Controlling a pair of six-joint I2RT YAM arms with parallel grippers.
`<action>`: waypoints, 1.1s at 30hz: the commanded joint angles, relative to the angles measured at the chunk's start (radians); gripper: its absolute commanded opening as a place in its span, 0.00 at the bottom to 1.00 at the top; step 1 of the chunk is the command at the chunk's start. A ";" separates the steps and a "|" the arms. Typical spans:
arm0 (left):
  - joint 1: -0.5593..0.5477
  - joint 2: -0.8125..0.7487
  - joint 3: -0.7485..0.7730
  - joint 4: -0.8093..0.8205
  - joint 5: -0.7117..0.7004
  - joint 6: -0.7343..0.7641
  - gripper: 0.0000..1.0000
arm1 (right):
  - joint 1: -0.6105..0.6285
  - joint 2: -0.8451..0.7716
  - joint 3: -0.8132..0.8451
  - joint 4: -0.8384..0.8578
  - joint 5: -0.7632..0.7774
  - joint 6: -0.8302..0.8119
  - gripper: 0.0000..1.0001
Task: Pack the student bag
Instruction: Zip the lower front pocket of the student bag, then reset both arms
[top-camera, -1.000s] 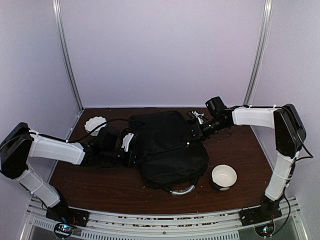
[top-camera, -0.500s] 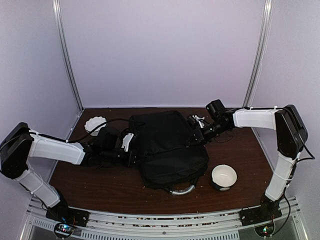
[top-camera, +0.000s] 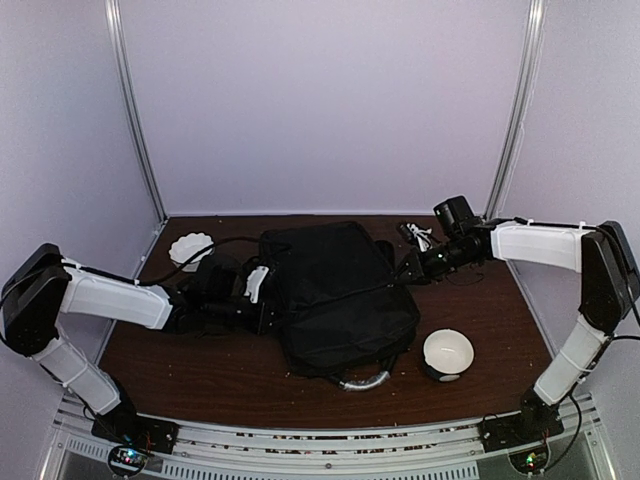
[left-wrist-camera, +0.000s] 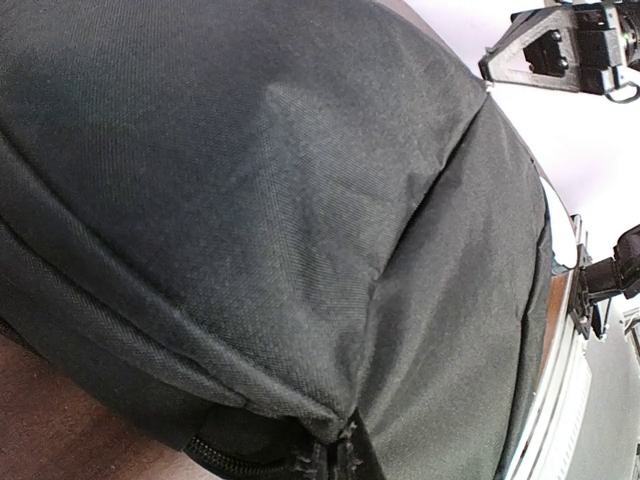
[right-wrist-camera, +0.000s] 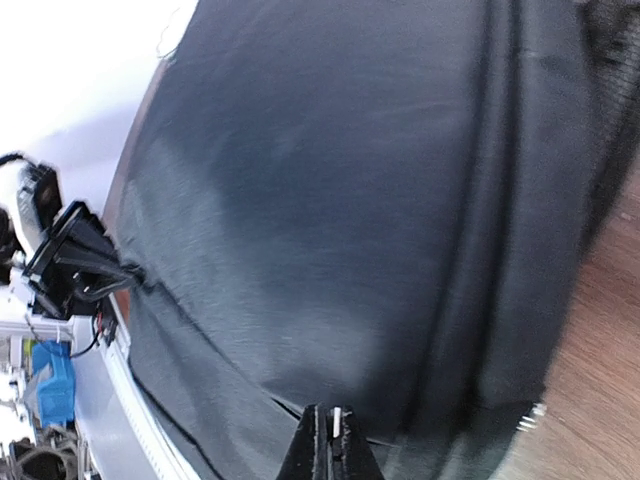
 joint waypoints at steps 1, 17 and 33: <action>0.012 0.016 0.007 -0.028 -0.025 0.007 0.00 | -0.064 -0.039 -0.014 0.000 0.165 0.028 0.00; 0.020 -0.105 0.161 -0.336 -0.125 0.146 0.40 | -0.125 -0.111 0.039 -0.033 0.145 -0.021 0.34; 0.206 -0.252 0.614 -0.802 -0.500 0.462 0.87 | -0.399 -0.488 0.106 0.013 0.282 -0.230 0.92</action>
